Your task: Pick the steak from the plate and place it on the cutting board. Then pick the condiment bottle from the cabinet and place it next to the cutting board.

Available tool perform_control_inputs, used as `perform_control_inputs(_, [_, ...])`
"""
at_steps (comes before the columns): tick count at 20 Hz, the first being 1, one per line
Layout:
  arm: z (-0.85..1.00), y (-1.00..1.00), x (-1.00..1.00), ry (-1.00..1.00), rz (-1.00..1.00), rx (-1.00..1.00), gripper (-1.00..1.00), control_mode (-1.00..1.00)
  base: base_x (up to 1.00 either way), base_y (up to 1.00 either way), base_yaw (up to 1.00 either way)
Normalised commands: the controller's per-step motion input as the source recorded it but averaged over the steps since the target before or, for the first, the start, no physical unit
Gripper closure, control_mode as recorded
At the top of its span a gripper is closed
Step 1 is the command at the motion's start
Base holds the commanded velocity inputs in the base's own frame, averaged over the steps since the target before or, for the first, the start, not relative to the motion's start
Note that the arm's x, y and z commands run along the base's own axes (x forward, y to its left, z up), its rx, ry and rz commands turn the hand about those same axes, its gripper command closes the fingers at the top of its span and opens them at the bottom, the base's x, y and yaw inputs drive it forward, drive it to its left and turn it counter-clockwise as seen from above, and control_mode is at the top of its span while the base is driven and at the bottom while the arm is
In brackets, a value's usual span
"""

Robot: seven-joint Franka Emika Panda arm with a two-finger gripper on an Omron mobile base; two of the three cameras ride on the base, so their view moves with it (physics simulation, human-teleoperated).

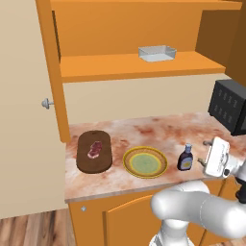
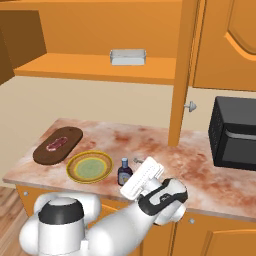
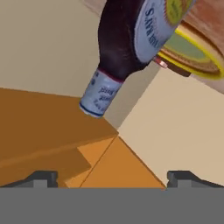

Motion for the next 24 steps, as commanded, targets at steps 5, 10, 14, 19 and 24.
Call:
perform_control_inputs(5, [0.13,-0.13,-0.46,-0.29,-0.05,-0.14,-1.0,-1.0,0.0,0.0,0.0])
perform_control_inputs(10, [0.17,-0.01,-0.36,-0.21,-0.09,-0.3,-1.0,-1.0,0.0,0.0,0.0])
perform_control_inputs(14, [0.1,0.0,-0.39,-0.23,-0.12,-0.41,-1.0,-1.0,0.0,0.0,0.0])
perform_control_inputs(19, [-0.05,0.0,-0.52,-0.41,-0.14,-0.39,-1.0,-1.0,0.0,0.0,0.0])
perform_control_inputs(24, [-0.18,0.0,-0.59,-0.59,-0.13,-0.26,-1.0,-1.0,0.0,0.0,0.0])
